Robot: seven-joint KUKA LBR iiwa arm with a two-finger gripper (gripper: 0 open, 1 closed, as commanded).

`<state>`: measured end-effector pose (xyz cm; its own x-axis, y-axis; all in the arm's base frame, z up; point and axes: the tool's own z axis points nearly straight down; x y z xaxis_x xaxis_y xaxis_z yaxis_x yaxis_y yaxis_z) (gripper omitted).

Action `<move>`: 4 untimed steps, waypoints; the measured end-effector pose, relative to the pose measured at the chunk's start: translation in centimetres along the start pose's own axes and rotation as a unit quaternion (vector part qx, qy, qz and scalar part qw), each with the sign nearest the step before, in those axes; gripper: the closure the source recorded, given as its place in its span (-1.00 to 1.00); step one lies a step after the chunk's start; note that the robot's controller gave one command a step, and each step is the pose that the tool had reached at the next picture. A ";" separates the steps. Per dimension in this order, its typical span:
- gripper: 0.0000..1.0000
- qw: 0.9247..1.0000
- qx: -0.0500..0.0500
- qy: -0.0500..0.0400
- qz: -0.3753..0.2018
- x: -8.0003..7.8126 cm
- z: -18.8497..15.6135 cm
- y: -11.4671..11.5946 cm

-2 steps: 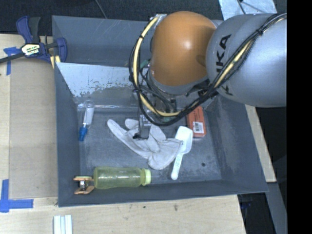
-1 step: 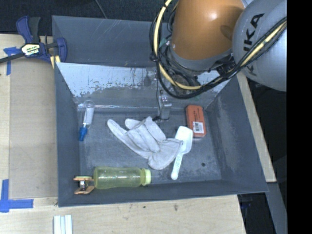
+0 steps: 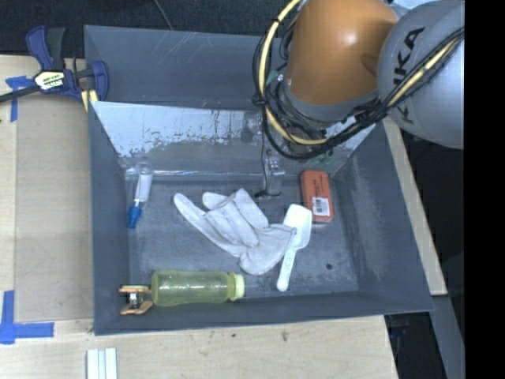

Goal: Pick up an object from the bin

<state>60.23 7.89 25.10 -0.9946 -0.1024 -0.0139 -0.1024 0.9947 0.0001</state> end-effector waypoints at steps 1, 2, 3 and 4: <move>-1.00 1.000 0.000 0.003 -0.003 -0.1 6.2 0.3; -1.00 1.000 0.000 0.005 0.019 -0.1 10.7 1.2; -1.00 0.999 0.000 0.006 0.047 0.0 13.6 0.4; 1.00 0.997 0.000 0.000 0.079 -0.6 17.6 -1.0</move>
Offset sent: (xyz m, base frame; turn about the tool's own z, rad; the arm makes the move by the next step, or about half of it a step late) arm 0.0008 0.0160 -0.1168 0.0469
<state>61.18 7.02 7.52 -0.9983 0.0563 -0.0147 0.0563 0.9984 0.0025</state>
